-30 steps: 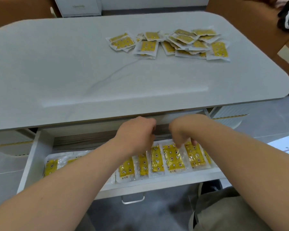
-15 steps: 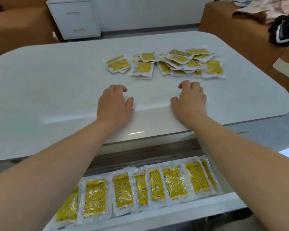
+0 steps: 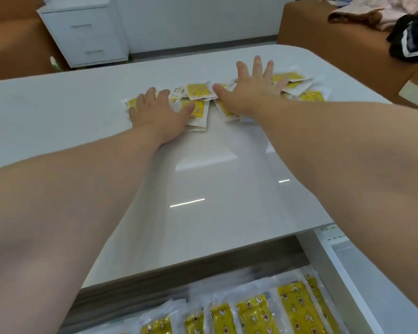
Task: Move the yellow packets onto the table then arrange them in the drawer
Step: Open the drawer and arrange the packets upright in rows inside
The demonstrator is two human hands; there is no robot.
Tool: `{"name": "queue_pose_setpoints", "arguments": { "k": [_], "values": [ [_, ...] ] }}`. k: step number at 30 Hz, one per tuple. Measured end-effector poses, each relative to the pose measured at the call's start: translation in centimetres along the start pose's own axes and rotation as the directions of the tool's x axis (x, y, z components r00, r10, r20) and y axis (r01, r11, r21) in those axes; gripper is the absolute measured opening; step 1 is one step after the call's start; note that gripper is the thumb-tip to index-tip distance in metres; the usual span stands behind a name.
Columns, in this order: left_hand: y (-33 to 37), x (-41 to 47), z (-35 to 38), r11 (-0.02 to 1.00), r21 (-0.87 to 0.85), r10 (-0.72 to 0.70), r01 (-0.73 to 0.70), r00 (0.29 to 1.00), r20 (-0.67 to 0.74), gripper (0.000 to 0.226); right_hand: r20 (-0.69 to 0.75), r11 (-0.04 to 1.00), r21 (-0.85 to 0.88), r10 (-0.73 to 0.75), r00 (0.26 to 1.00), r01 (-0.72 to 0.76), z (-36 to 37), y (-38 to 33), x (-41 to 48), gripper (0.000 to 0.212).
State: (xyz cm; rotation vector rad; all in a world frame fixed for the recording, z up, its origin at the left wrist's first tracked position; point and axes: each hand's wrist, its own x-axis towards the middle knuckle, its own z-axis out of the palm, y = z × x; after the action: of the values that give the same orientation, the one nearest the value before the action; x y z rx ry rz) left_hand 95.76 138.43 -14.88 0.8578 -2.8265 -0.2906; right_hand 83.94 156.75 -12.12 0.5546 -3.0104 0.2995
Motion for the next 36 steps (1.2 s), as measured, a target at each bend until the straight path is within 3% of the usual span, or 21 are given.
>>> {"name": "queue_pose_setpoints", "arguments": {
  "k": [3, 11, 24, 30, 33, 36],
  "values": [
    [0.7, 0.9, 1.0, 0.996, 0.087, -0.023, 0.014, 0.995, 0.094, 0.098, 0.069, 0.996, 0.016, 0.084, 0.994, -0.085, 1.6, 0.3, 0.8, 0.097],
    [-1.0, -1.9, 0.2, 0.984, 0.163, 0.038, -0.075, 0.975, 0.218, 0.084, 0.090, 0.999, -0.036, 0.028, 0.995, -0.025, 2.0, -0.3, -2.1, 0.084],
    [-4.4, -17.9, -2.6, 0.986, 0.167, -0.032, -0.003, 0.979, 0.203, 0.078, 0.096, 0.966, -0.051, -0.247, 0.964, 0.253, 1.0, -2.8, -16.3, 0.082],
    [-5.0, -22.4, -3.9, 0.985, 0.150, -0.112, 0.080, 0.970, 0.218, 0.078, 0.202, 0.924, -0.111, -0.338, 0.919, 0.365, -0.5, -3.8, -18.8, 0.085],
    [-5.0, -24.1, -4.7, 0.989, 0.123, -0.108, 0.079, 0.962, 0.249, 0.080, 0.199, 0.946, -0.086, -0.292, 0.935, 0.314, -0.9, -3.8, -20.2, 0.088],
    [-5.9, -25.0, -6.2, 0.995, 0.036, -0.104, 0.098, 0.964, 0.246, 0.072, 0.137, 0.975, -0.038, -0.213, 0.967, 0.220, -0.9, -3.5, -21.7, 0.075]
  ]
}}
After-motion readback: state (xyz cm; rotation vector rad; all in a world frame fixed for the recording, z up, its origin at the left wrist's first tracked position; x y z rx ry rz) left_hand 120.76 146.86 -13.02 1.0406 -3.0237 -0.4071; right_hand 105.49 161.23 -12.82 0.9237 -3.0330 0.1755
